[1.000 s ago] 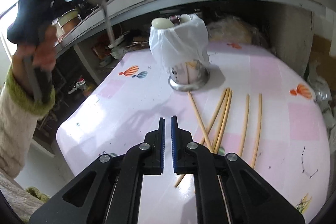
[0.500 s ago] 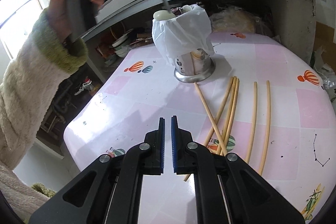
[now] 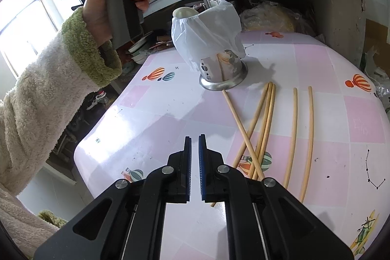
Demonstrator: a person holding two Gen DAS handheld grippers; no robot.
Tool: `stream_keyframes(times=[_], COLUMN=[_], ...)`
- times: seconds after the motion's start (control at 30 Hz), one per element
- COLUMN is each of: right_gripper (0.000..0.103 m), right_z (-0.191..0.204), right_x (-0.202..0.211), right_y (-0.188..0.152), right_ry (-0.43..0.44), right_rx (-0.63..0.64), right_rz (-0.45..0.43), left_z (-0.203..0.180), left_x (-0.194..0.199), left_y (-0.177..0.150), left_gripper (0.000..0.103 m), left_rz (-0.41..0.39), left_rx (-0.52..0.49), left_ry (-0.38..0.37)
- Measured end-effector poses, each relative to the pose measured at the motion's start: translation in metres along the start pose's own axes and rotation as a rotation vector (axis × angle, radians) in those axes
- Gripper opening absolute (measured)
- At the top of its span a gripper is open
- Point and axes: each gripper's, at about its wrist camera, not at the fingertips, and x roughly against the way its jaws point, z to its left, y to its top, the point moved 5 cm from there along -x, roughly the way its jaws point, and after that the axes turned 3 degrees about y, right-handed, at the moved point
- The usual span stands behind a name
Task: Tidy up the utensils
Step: 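Lower the large spoon into the holder and open the left tool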
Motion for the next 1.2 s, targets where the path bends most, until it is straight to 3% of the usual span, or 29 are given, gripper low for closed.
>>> stream_keyframes(times=[0.43, 0.9, 1.2], right_gripper=[0.007, 0.007, 0.007], right_z=[-0.005, -0.007, -0.007], right_x=[-0.002, -0.001, 0.001], right_y=[-0.001, 0.000, 0.001], right_ry=[0.001, 0.008, 0.013], right_rx=[-0.007, -0.017, -0.016], right_rz=[0.011, 0.011, 0.005], left_z=[0.008, -0.004, -0.006], left_x=[-0.028, -0.044, -0.042], left_y=[-0.036, -0.071, -0.076], left_gripper=[0.040, 0.040, 0.040], left_rz=[0.075, 0.149, 0.161], left_rx=[0.008, -0.130, -0.154], left_ry=[0.013, 0.092, 0.107])
